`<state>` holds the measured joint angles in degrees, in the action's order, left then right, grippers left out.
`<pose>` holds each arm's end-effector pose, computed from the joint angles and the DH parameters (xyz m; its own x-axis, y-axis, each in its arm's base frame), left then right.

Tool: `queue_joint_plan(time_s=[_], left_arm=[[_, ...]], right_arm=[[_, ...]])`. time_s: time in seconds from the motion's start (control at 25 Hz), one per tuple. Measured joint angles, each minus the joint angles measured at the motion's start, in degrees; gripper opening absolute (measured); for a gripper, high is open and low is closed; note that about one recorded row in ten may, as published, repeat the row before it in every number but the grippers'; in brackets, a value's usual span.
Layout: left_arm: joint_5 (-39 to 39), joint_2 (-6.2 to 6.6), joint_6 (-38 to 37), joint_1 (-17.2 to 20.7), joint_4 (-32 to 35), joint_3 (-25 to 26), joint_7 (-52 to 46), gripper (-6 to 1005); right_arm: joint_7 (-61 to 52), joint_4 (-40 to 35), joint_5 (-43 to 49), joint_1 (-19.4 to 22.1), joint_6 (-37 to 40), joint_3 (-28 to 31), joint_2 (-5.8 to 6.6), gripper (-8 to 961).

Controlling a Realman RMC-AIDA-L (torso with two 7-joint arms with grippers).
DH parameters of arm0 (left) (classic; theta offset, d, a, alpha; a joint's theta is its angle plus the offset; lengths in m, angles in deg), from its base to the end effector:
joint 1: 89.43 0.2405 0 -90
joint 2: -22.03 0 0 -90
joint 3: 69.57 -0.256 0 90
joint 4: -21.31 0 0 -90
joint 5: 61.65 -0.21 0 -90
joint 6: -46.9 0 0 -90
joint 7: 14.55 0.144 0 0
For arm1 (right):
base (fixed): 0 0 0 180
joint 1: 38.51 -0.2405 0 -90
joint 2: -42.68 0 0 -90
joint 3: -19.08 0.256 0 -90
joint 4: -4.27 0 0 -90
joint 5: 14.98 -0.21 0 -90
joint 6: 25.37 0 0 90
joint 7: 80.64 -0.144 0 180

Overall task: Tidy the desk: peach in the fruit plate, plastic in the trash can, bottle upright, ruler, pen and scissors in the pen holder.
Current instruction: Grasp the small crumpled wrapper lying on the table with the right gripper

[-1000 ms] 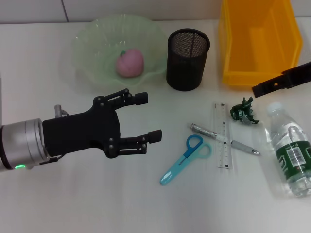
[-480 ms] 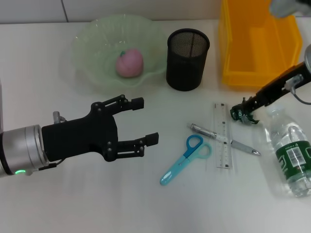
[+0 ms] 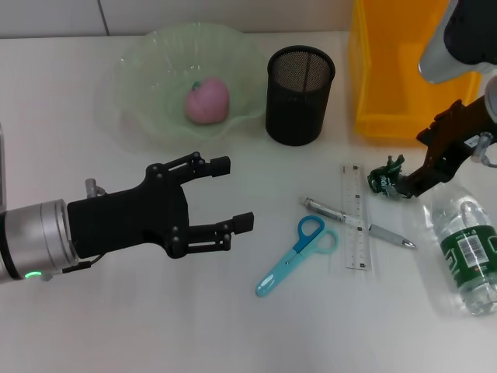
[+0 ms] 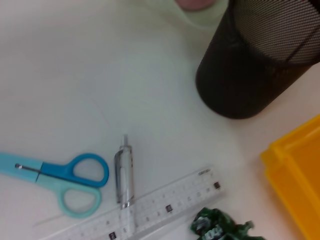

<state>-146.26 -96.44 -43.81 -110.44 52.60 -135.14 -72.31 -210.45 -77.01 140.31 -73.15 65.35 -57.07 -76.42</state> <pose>-0.2539 0.2778 -0.0342 0.7480 0.1057 0.6552 0.2610 -0.9545 -0.1440 0.1833 0.3636 0.0256 0.8314 -0.4326 0.3489 -0.2559 -0.8553 -0.4505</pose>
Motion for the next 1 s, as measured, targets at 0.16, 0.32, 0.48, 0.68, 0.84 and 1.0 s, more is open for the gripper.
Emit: queue_joint_plan(time_s=[0.16, 0.32, 0.48, 0.68, 0.84, 1.0], left_arm=[[0.0, 0.00, 0.2, -0.1, -0.1, 0.0, -0.1, 856], [0.0, 0.00, 0.4, -0.4, -0.1, 0.0, -0.2, 855], [0.0, 0.00, 0.5, -0.3, -0.1, 0.0, -0.2, 854], [0.0, -0.01, 0.5, 0.0, -0.1, 0.0, -0.2, 852], [0.0, -0.01, 0.5, 0.0, -0.1, 0.0, -0.2, 851], [0.0, 0.00, 0.3, 0.1, -0.1, 0.0, -0.2, 850]], right_arm=[[0.4, 5.4, 0.2, -1.4, -2.9, 0.0, 0.04, 828], [0.6, 9.3, 0.2, -2.3, -6.2, -0.4, -0.06, 827], [0.6, 13.2, 0.2, -3.7, -8.8, -0.5, -0.14, 826], [0.6, 17.2, 0.2, -5.3, -11.5, -1.5, -0.23, 824], [0.6, 19.5, 0.2, -6.1, -13.2, -2.0, -0.24, 823], [0.5, 21.9, 0.2, -7.2, -14.8, -2.1, -0.26, 822]])
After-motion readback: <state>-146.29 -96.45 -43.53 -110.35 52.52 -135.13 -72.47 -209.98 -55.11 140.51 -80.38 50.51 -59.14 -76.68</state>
